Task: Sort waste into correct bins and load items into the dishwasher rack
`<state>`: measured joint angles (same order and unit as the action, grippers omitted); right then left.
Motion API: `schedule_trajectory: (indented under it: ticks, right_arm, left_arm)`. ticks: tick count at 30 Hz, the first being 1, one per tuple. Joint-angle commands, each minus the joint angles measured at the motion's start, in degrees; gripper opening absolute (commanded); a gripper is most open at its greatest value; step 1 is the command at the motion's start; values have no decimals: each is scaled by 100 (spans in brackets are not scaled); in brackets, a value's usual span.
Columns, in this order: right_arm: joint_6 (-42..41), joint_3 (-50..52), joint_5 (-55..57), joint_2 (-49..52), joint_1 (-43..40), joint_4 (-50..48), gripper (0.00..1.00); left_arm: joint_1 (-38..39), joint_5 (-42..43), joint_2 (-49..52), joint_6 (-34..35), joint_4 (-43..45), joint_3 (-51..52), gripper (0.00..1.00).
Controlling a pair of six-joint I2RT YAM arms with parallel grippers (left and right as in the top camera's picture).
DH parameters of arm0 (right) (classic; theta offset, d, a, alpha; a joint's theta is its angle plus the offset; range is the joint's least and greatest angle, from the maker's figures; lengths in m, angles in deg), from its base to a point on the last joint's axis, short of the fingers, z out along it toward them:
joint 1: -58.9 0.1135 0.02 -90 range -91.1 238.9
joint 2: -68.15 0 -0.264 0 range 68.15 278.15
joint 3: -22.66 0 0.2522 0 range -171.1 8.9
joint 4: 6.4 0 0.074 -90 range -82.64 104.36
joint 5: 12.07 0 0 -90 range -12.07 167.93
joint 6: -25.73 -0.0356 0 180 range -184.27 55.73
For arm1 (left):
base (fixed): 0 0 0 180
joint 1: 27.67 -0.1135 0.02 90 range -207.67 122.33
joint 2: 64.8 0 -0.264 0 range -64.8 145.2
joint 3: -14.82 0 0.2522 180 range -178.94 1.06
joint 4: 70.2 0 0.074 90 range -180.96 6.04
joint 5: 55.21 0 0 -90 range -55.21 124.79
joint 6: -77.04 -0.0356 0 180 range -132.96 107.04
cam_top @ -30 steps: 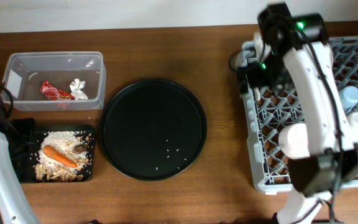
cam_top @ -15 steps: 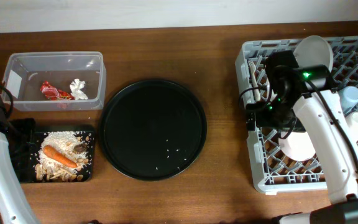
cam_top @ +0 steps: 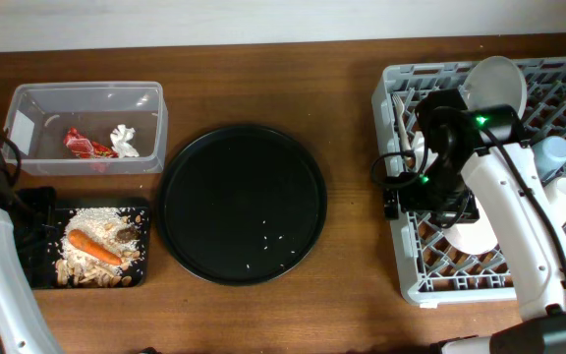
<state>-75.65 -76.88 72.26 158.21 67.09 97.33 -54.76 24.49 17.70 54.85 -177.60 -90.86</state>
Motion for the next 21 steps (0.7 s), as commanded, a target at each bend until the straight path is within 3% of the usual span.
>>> schedule_trajectory:
  ticks: [1, 7, 16, 21]
  right_arm:
    - [149, 138, 9, -31, -17, -221, 99]
    - [195, 1327, -17, -1005, 216, -2015, 98]
    - [269, 4312, -13, -4319, 262, -5429, 99]
    - [520, 5482, 2, -6144, 260, -6695, 99]
  left_arm:
    - [-20, -15, -39, 74, -7, 17, 99]
    - [-20, -15, -39, 74, -7, 17, 99]
    - [-20, -17, -39, 74, -7, 17, 99]
    - [-20, -15, -39, 74, -7, 17, 99]
